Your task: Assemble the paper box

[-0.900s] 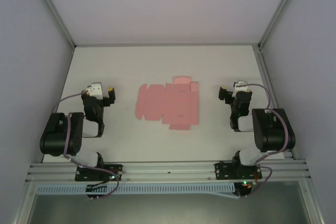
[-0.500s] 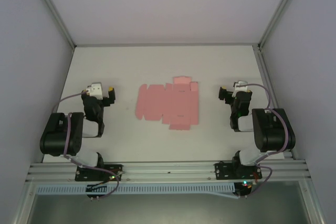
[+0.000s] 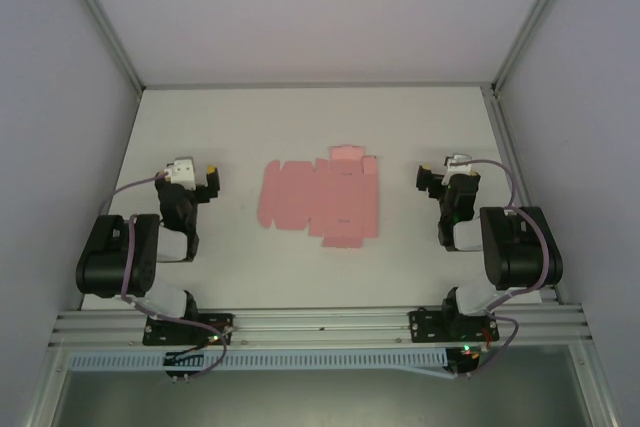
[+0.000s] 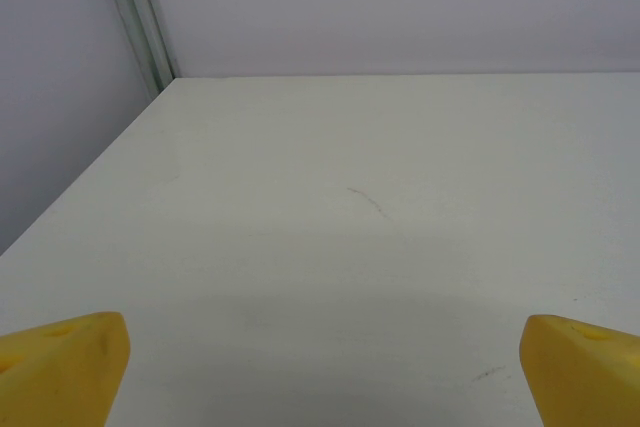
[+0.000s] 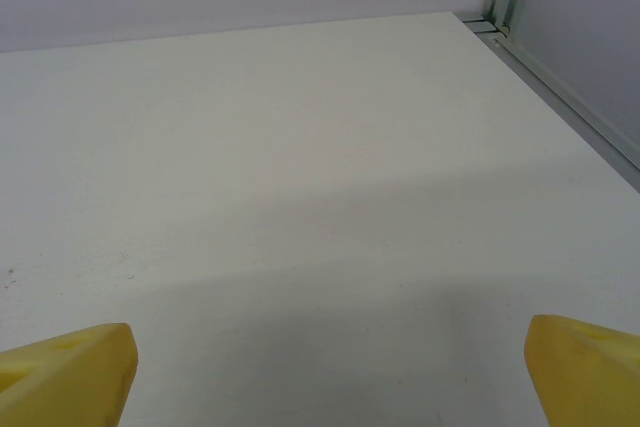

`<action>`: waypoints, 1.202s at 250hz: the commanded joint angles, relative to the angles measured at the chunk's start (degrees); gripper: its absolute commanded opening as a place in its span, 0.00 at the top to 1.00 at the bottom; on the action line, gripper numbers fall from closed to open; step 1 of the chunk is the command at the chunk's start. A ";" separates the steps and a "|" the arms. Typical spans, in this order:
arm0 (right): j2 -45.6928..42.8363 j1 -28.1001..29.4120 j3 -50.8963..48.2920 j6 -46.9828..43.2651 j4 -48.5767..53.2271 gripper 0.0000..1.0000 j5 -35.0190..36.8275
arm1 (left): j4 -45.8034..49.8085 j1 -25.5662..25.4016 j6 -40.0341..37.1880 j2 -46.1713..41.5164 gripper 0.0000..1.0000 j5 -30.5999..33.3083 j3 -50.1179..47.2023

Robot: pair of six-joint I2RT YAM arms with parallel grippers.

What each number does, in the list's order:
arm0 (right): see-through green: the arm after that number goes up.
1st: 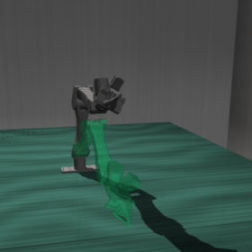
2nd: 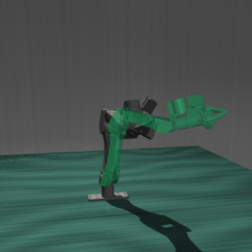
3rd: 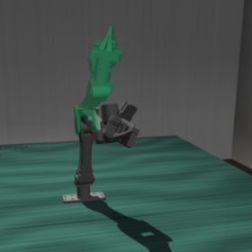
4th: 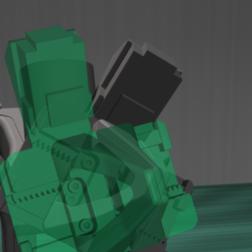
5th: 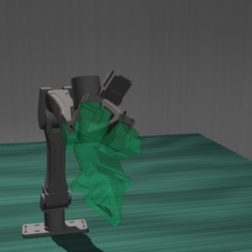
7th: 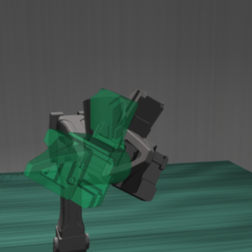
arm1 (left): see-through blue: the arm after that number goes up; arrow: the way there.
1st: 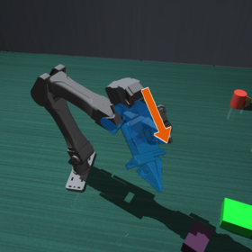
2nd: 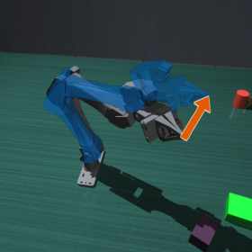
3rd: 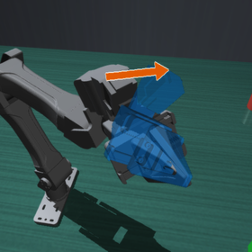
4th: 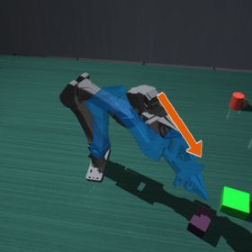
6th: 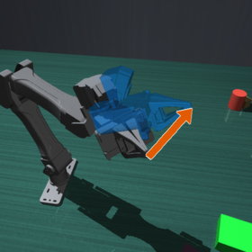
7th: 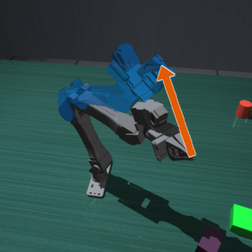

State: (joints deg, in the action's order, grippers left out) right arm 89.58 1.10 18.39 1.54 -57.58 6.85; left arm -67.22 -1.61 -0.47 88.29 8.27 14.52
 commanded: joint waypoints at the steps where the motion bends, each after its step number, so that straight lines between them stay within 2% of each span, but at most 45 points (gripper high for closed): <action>1: -0.65 -0.01 0.27 0.05 -1.29 0.00 -2.00 | 0.84 -0.17 -1.38 -0.64 0.00 -1.17 1.20; 42: -3.68 -0.01 0.45 0.24 1.09 0.00 -1.29 | 6.21 -0.17 -1.36 -5.19 0.00 -1.36 2.20; 67: -6.85 0.04 2.88 -0.47 8.29 0.00 -3.02 | 11.65 -0.17 -0.97 -8.39 0.00 -0.75 3.45; 94: -10.94 0.98 9.29 1.16 24.04 0.00 -2.01 | 21.31 -0.20 1.96 -15.79 0.00 -0.55 5.31; 130: -12.95 5.46 20.79 5.72 46.65 0.00 -1.81 | 42.00 -0.97 10.83 -24.10 0.00 -4.62 11.86; 156: -11.27 11.09 29.89 11.07 61.12 0.09 -4.72 | 56.52 -2.19 17.95 -25.23 0.00 -5.81 17.04; 177: -7.93 13.94 34.68 18.68 67.69 0.16 -9.75 | 61.75 -3.93 20.01 -24.30 0.00 -10.19 19.57; 200: -3.79 16.12 37.68 22.68 69.10 0.30 -19.10 | 65.04 -6.22 21.10 -22.03 0.00 -11.93 21.63; 220: -0.66 18.65 38.24 25.62 68.04 0.43 -22.21 | 66.36 -7.00 22.23 -19.19 0.00 -14.51 23.18; 267: 5.76 20.30 35.75 28.65 60.51 0.53 -28.65 | 68.25 -9.30 22.62 -12.05 0.00 -19.63 26.91; 301: 10.52 18.58 35.09 27.72 61.11 0.57 -26.61 | 66.83 -10.96 22.97 -7.95 0.00 -22.98 27.96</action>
State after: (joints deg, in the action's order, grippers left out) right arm 96.71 21.39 54.33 27.57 4.14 -18.35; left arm -1.26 -11.11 21.02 77.47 -9.78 40.23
